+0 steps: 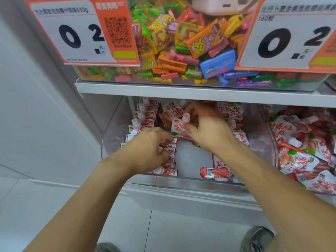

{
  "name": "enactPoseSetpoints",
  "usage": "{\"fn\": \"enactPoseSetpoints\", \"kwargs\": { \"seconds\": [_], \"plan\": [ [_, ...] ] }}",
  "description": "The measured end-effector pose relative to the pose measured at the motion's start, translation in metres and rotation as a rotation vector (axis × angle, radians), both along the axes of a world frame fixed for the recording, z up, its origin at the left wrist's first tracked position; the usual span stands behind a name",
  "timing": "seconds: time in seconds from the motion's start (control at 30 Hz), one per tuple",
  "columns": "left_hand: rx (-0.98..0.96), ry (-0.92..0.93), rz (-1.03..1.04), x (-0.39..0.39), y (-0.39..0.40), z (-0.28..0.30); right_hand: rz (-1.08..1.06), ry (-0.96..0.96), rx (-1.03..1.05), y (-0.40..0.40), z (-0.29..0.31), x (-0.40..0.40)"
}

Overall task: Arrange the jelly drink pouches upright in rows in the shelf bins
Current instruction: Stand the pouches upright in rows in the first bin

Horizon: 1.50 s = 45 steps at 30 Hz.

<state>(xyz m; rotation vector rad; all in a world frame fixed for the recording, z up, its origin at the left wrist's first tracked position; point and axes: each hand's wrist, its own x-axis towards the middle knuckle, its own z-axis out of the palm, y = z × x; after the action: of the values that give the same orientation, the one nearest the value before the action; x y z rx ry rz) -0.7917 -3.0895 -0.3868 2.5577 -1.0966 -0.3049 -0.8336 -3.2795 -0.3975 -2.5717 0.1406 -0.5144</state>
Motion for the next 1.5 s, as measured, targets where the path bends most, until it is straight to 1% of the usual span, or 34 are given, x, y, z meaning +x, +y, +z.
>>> {"fn": "enactPoseSetpoints", "kwargs": {
  "seconds": [0.03,0.07,0.1,0.17,0.27,0.43,0.53,0.6,0.63,0.67,0.7,0.77,0.8,0.83,0.9,0.93,0.97,1.0,1.07,1.1,1.17,1.37,1.5],
  "plan": [
    [-0.026,-0.014,0.024,-0.001,0.002,0.0,0.029,-0.046,0.058,0.001,0.0,0.002],
    [-0.048,-0.043,0.043,-0.002,0.005,0.001,0.051,-0.051,0.112,0.004,0.0,0.004],
    [-0.065,-0.077,0.057,-0.004,0.007,0.001,0.069,-0.023,0.152,0.007,-0.003,0.007],
    [-0.096,-0.111,0.078,-0.01,0.013,0.002,0.116,0.105,0.203,0.01,-0.013,0.015],
    [-0.14,-0.095,0.085,-0.017,0.018,0.002,0.153,0.354,0.195,0.011,-0.022,0.023],
    [-0.173,-0.081,0.107,-0.016,0.019,-0.001,0.231,0.415,0.246,0.01,-0.01,0.025],
    [-0.195,-0.047,0.085,-0.014,0.014,0.0,0.293,0.548,0.172,0.013,-0.001,0.025],
    [-0.19,-0.04,0.059,-0.012,0.01,0.0,0.312,0.634,0.223,0.012,0.004,0.021],
    [-0.176,-0.037,0.056,-0.01,0.007,-0.001,0.299,0.64,0.249,0.01,0.007,0.019],
    [-0.157,-0.034,0.057,-0.009,0.005,-0.001,0.257,0.596,0.249,0.008,0.01,0.016],
    [-0.14,-0.03,0.06,-0.007,0.004,-0.002,0.166,0.484,0.214,0.005,0.012,0.016],
    [-0.117,-0.026,0.061,-0.006,0.003,-0.003,-0.09,0.176,0.118,0.002,0.013,0.022],
    [-0.111,-0.023,0.061,-0.006,0.003,-0.003,-0.171,0.105,0.096,0.002,0.014,0.026],
    [-0.108,-0.018,0.063,-0.007,0.003,-0.003,-0.214,0.121,0.094,0.003,0.013,0.032],
    [-0.11,-0.008,0.064,-0.008,0.003,-0.003,-0.211,0.308,0.053,0.006,0.007,0.045],
    [-0.112,-0.005,0.062,-0.009,0.004,-0.003,-0.204,0.37,0.008,0.009,0.003,0.051],
    [-0.114,-0.003,0.058,-0.009,0.006,-0.003,-0.206,0.373,-0.029,0.012,0.0,0.056],
    [-0.114,-0.001,0.056,-0.009,0.008,-0.002,-0.203,0.331,-0.036,0.014,-0.002,0.06],
    [-0.109,0.01,0.059,-0.01,0.011,-0.002,-0.155,0.249,0.013,0.017,-0.002,0.06],
    [-0.104,0.011,0.059,-0.011,0.012,-0.002,-0.121,0.239,0.036,0.017,0.001,0.058],
    [-0.094,0.013,0.056,-0.011,0.013,-0.002,-0.046,0.242,0.038,0.014,0.006,0.052],
    [-0.101,0.022,0.064,-0.012,0.011,-0.001,0.085,0.278,-0.09,0.001,0.011,0.04],
    [-0.127,-0.002,0.09,-0.011,0.008,0.0,0.198,0.365,-0.031,0.013,-0.001,0.051]
  ]
}}
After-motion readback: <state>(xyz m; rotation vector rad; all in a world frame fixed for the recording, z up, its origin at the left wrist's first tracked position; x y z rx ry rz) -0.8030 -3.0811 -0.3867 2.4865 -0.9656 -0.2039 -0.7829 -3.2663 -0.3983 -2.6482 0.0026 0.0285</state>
